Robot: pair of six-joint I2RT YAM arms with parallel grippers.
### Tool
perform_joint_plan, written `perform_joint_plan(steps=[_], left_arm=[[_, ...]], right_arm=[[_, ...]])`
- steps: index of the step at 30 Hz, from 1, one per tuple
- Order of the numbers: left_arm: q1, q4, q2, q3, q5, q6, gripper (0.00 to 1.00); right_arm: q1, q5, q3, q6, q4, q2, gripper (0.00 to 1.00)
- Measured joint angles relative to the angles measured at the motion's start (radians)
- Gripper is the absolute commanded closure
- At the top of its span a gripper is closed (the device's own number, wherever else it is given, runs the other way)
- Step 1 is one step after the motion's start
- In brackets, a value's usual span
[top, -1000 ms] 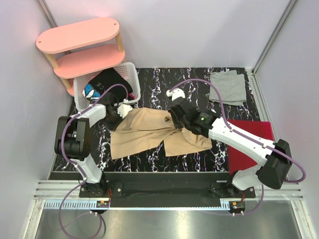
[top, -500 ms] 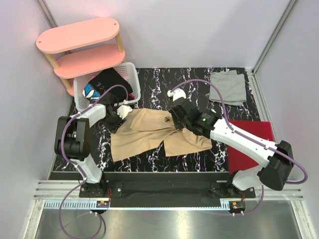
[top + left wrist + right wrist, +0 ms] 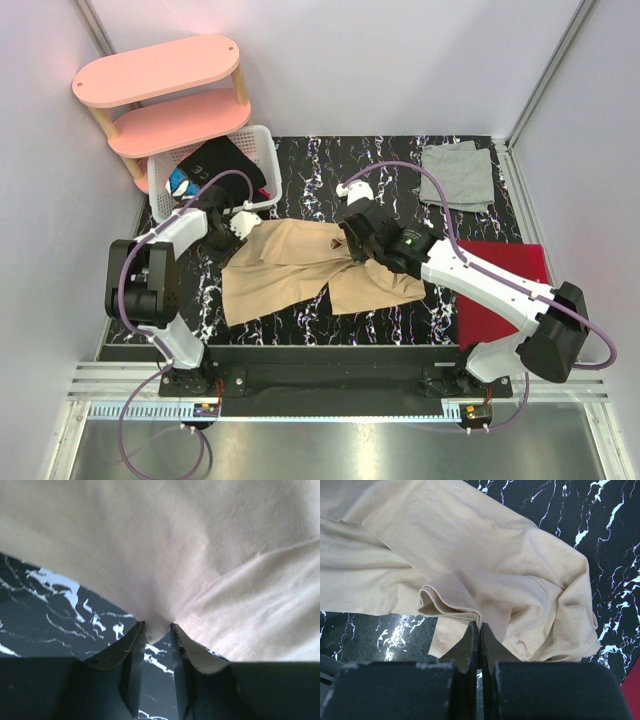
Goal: Fold and stack the t-shirts
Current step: Flatten the tshirt out
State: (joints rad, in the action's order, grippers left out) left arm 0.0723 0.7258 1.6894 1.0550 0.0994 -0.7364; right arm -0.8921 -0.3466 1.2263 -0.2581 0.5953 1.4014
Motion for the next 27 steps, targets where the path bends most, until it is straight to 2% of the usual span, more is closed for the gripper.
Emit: perform_joint_plan(steps=[4,7,11,22,24,25,27], left_arm=[[-0.012,0.019,-0.015,0.015,0.0,-0.006,0.7],[-0.021,0.023,-0.015,0.02,0.001,-0.009,0.77],[-0.033,0.032,-0.015,0.027,0.003,-0.014,0.8],[-0.034,0.035,-0.01,0.043,0.025,-0.01,0.82],[-0.034,0.035,-0.008,0.043,0.029,-0.006,0.89],[-0.034,0.035,-0.005,0.043,0.032,-0.003,0.97],[-0.034,0.036,0.0,0.043,0.037,0.003,1.0]], right_arm=[[0.0,0.0,-0.003,0.0,0.0,0.0,1.0],[0.0,0.0,-0.004,0.0,0.0,0.0,1.0],[0.0,0.0,-0.008,-0.001,-0.001,0.0,1.0],[0.0,-0.001,-0.011,0.0,0.0,-0.003,1.0],[0.0,-0.001,-0.011,0.0,0.0,-0.004,1.0],[0.0,-0.001,-0.012,0.0,0.0,-0.004,1.0],[0.0,-0.002,-0.013,0.0,0.0,-0.005,1.0]])
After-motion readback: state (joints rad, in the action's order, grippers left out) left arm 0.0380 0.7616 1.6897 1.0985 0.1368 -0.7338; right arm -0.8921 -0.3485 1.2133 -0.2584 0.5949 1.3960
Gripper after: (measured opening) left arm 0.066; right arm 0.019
